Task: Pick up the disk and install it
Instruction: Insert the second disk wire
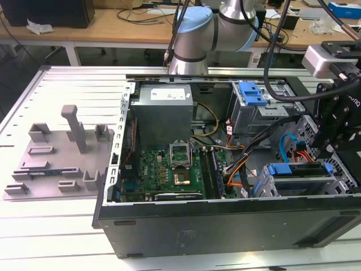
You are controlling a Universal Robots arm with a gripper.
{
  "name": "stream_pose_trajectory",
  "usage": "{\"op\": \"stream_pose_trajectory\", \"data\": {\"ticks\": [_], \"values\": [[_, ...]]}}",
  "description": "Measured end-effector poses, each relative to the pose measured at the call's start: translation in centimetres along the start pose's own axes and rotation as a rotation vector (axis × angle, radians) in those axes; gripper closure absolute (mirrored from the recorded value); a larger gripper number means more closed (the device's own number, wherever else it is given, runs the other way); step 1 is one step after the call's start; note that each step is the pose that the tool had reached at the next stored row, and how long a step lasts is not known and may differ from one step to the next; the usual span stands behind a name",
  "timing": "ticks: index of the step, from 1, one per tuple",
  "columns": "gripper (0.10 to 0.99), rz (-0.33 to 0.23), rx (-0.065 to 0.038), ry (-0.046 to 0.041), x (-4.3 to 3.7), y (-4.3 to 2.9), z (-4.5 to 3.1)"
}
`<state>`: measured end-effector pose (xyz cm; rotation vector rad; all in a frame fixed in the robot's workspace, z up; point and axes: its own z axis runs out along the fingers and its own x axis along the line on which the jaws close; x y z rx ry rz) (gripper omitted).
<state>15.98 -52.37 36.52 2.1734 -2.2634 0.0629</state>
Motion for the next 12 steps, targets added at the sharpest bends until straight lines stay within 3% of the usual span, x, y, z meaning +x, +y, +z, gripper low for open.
{"op": "stream_pose_trajectory", "data": {"ticks": [10, 11, 12], "values": [[0.78, 0.0, 0.0, 0.0024, -0.02, 0.0, 0.0], [0.78, 0.0, 0.0, 0.0108, -0.19, 0.01, -0.03], [0.78, -0.001, 0.001, 0.0311, -0.82, 0.03, -0.13]]}}
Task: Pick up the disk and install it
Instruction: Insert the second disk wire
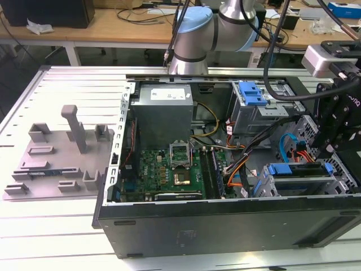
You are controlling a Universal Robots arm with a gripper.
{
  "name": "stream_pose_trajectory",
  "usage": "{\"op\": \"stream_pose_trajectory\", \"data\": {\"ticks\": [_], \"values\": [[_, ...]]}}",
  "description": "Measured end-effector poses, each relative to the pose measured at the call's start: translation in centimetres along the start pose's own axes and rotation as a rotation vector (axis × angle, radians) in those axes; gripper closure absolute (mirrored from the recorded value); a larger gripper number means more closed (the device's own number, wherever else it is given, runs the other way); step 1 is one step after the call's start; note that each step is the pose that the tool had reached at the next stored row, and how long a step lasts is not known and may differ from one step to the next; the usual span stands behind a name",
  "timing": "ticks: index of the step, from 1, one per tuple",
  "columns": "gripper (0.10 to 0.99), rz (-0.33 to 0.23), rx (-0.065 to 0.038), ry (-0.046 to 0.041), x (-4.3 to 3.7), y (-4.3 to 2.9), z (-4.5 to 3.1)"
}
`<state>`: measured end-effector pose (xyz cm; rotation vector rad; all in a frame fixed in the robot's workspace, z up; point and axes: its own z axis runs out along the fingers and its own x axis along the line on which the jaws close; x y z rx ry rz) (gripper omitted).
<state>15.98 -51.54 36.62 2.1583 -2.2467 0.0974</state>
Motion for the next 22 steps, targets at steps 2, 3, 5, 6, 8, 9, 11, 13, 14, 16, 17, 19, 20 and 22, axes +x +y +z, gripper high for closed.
{"op": "stream_pose_trajectory", "data": {"ticks": [2, 3, 5, 6, 8, 9, 11, 13, 14, 16, 17, 19, 20, 22], "values": [[0.78, -0.001, 0.001, 0.025, -0.88, 0.08, -0.2], [0.78, -0.001, 0.001, 0.0303, -1.06, 0.13, -0.26], [0.78, -0.001, 0.002, 0.0425, -1.41, 0.35, -0.4], [0.78, -0.001, 0.002, 0.048, -1.5, 0.56, -0.48], [0.78, -0.001, 0.002, 0.0563, -1.6, 1.18, -0.64], [0.78, -0.002, 0.003, 0.0606, -1.71, 1.45, -0.71], [0.78, -0.003, 0.003, 0.0708, -2.13, 1.79, -0.88], [0.78, -0.005, 0.004, 0.083, -2.4, 2.06, -1.01], [0.78, -0.008, 0.004, 0.0914, -2.49, 2.37, -1.03], [0.78, -0.013, 0.005, 0.0951, -2.5, 2.66, -1.03], [0.78, -0.017, 0.005, 0.0957, -2.5, 2.84, -1.03], [0.78, -0.023, 0.006, 0.0958, -2.5, 3.0, -1.0], [0.78, -0.032, 0.007, 0.0963, -2.55, 3.04, -0.97], [0.78, -0.052, 0.013, 0.0984, -2.64, 3.07, -0.88]]}}
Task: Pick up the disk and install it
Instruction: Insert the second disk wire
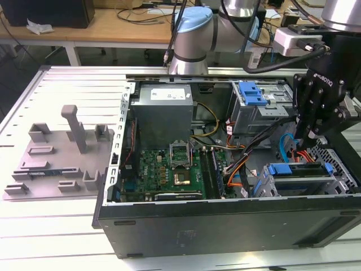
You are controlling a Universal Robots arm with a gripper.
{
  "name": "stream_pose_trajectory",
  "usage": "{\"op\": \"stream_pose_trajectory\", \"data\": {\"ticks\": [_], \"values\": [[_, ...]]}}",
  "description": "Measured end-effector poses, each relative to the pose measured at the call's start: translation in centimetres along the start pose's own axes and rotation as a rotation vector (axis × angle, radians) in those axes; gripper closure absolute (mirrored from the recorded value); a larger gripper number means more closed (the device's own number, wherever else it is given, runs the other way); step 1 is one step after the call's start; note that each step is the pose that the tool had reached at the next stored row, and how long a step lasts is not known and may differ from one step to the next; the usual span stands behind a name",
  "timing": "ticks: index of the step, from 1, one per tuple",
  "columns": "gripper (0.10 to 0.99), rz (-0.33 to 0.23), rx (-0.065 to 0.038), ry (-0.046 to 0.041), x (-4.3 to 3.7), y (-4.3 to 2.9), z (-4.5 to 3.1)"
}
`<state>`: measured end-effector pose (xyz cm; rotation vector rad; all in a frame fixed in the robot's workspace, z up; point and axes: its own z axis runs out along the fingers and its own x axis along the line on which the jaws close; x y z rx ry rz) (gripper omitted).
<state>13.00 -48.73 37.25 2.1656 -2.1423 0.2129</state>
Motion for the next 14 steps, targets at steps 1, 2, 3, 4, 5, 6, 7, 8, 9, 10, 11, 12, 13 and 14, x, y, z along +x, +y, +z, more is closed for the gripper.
{"op": "stream_pose_trajectory", "data": {"ticks": [1, 2, 3, 4, 5, 6, 7, 8, 9, 10, 11, 12, 13, 14], "values": [[0.78, -0.003, 0.006, 0.0001, -0.02, 0.06, 0.06], [0.78, -0.003, 0.012, 0.0004, -0.03, 0.16, 0.09], [0.78, -0.001, 0.027, 0.0007, -0.04, 0.42, 0.13], [0.78, 0.001, 0.038, 0.0008, -0.04, 0.66, 0.16], [0.78, 0.003, 0.047, 0.001, -0.05, 0.89, 0.18], [0.78, 0.005, 0.059, 0.0011, -0.06, 1.21, 0.21], [0.78, 0.005, 0.06, 0.001, -0.11, 1.21, 0.21], [0.78, 0.006, 0.06, 0.0015, -0.19, 1.21, 0.2], [0.78, 0.009, 0.06, 0.0021, -0.27, 1.21, 0.18], [0.78, 0.012, 0.059, 0.0024, -0.34, 1.21, 0.17], [0.78, 0.019, 0.058, 0.0033, -0.45, 1.2, 0.16], [0.78, 0.022, 0.058, 0.0042, -0.46, 1.16, 0.16], [0.78, 0.022, 0.057, 0.0054, -0.47, 1.08, 0.16], [0.78, 0.022, 0.057, 0.0054, -0.47, 1.03, 0.17]]}}
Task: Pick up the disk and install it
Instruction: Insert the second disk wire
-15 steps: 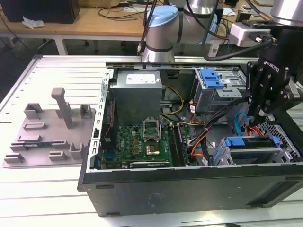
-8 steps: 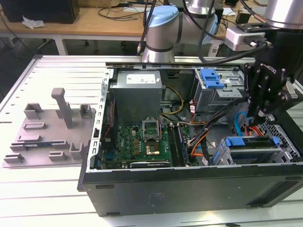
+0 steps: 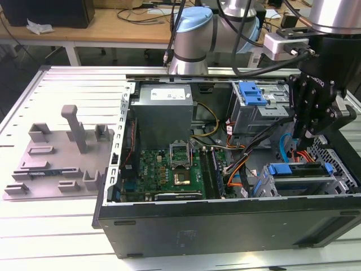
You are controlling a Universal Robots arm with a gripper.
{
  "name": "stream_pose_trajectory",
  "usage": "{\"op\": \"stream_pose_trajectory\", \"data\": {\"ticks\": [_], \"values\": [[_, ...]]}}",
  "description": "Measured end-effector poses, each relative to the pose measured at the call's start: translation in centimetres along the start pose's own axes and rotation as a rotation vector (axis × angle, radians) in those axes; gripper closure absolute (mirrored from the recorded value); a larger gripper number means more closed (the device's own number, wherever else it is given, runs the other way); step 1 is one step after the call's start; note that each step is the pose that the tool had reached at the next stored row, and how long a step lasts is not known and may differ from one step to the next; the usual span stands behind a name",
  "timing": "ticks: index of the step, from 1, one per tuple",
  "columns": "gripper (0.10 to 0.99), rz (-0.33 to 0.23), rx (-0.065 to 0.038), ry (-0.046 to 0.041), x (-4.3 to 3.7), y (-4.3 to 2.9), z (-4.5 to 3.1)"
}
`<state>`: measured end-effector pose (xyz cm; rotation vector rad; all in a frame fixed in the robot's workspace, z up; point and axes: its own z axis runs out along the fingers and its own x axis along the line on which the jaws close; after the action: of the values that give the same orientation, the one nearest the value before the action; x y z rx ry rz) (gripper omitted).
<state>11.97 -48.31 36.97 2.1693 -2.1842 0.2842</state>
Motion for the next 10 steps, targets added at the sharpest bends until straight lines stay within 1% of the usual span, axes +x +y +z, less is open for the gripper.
{"op": "stream_pose_trajectory", "data": {"ticks": [3, 5, 7, 10], "values": [[0.78, 0.001, -0.003, 0.0011, -0.01, -0.06, 0.05], [0.78, 0.001, -0.01, 0.003, -0.01, -0.09, 0.07], [0.78, -0.001, -0.024, 0.007, -0.01, -0.24, 0.1], [0.78, -0.001, -0.029, 0.0084, -0.02, -0.37, 0.14]]}}
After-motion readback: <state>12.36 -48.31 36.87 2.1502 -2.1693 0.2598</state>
